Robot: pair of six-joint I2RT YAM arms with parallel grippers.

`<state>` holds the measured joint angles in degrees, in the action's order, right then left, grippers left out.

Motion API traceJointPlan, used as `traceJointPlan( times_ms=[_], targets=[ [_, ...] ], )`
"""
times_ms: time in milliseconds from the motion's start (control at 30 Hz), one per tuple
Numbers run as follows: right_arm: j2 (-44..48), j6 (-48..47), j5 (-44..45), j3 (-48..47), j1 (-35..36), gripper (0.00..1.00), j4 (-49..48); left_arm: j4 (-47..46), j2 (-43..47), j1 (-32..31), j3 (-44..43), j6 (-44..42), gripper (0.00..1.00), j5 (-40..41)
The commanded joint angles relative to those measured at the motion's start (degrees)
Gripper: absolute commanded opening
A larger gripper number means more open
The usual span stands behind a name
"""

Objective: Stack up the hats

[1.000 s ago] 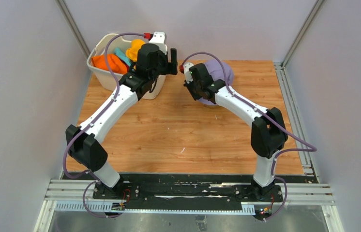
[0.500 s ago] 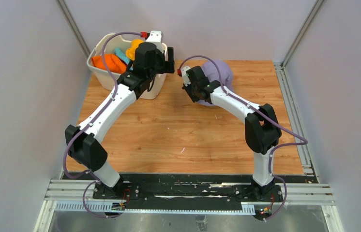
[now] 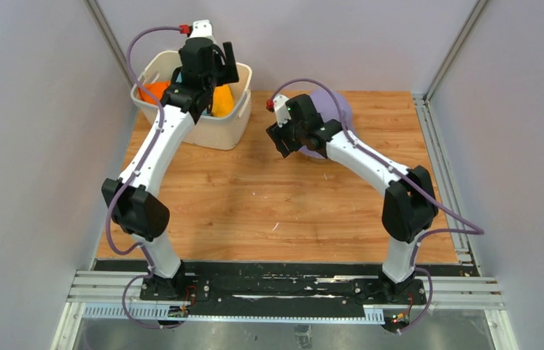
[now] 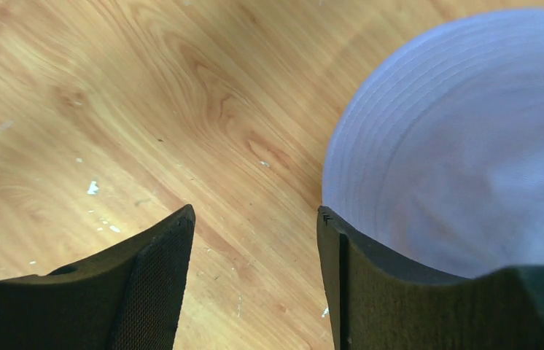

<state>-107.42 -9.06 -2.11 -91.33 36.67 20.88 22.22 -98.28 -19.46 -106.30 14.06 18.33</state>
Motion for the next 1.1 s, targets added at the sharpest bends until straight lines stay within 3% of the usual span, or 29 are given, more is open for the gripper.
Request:
traceJointPlan(
  times_ms=[0,200,467,967,1067],
  targets=[
    [8.1,-0.3,-4.0,1.0,0.7,0.62,-0.3,5.2,-7.4,2.0,-7.0,2.0,0.88,3.5],
    [14.3,0.8,0.4,-1.7,0.3,0.65,-1.3,11.2,-20.4,6.1,-20.4,5.0,0.86,3.7],
    [16.8,2.2,0.7,-4.2,-2.9,0.67,-1.1,5.9,-26.8,11.4,-20.7,10.0,0.81,3.2],
    [19.2,2.8,-0.1,-1.8,-5.6,0.66,-2.1,-2.3,-36.3,11.9,-20.2,10.2,0.79,0.9],
    [19.6,2.7,0.1,-1.2,-5.6,0.67,-2.4,-2.9,-38.4,12.0,-21.6,10.3,0.69,1.0]
  ],
)
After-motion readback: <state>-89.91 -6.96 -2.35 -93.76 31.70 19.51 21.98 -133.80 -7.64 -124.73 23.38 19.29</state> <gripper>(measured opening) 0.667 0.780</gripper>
